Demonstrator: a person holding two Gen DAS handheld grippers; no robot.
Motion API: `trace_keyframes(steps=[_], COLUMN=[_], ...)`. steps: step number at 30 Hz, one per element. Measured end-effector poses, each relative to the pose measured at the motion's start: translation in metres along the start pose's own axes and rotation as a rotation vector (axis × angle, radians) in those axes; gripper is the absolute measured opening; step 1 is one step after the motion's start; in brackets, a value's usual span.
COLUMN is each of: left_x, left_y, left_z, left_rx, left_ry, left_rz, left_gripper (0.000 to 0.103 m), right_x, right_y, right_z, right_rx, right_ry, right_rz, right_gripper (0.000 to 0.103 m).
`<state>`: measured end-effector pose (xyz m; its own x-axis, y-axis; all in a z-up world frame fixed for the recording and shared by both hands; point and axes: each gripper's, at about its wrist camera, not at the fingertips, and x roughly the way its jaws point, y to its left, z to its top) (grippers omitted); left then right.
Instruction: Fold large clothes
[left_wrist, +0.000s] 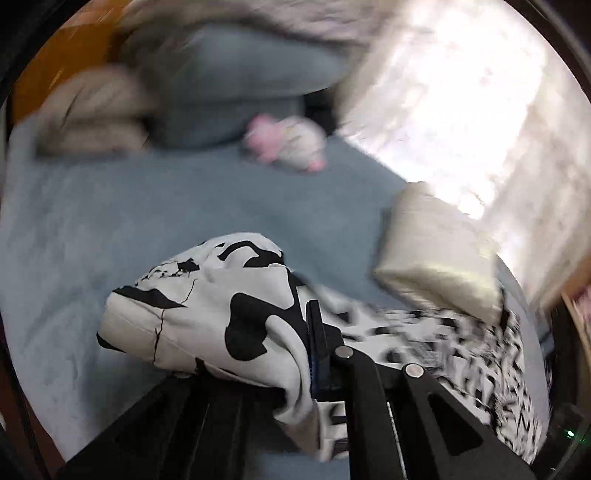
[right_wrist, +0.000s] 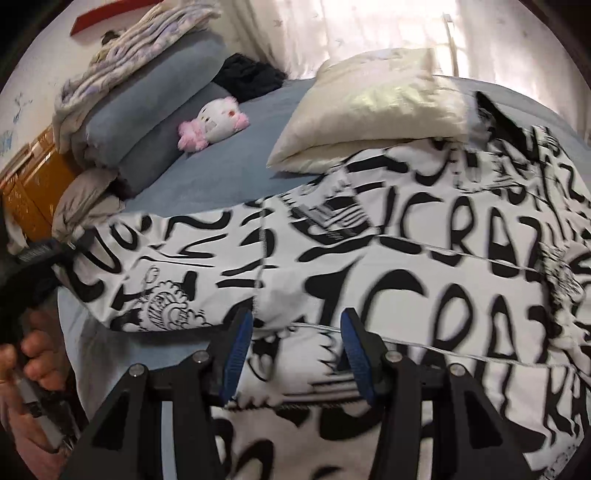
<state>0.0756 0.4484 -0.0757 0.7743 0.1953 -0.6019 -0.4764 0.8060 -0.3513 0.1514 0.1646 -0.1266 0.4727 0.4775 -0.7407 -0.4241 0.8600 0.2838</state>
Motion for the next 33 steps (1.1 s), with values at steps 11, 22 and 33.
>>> trace_keyframes(steps=[11,22,33], left_x=[-0.044,0.02,0.015], left_y=[-0.231,-0.381,-0.371], left_z=[-0.047,-0.222,-0.227], left_rx=[0.378,0.709,0.606], left_ry=[0.041,0.334,0.491], left_rz=[-0.243,-0.355,-0.472], left_gripper=[0.006,0.024,0.084], right_x=[-0.102,-0.171,-0.167], right_y=[-0.124,-0.27,-0.302], right_z=[-0.025,-0.088,-0.109], right_rx=[0.22,0.483,0.562], right_ry=[-0.167,-0.26,-0.252], right_rz=[-0.087,-0.243,-0.131], right_gripper=[0.05,0.05,0.05])
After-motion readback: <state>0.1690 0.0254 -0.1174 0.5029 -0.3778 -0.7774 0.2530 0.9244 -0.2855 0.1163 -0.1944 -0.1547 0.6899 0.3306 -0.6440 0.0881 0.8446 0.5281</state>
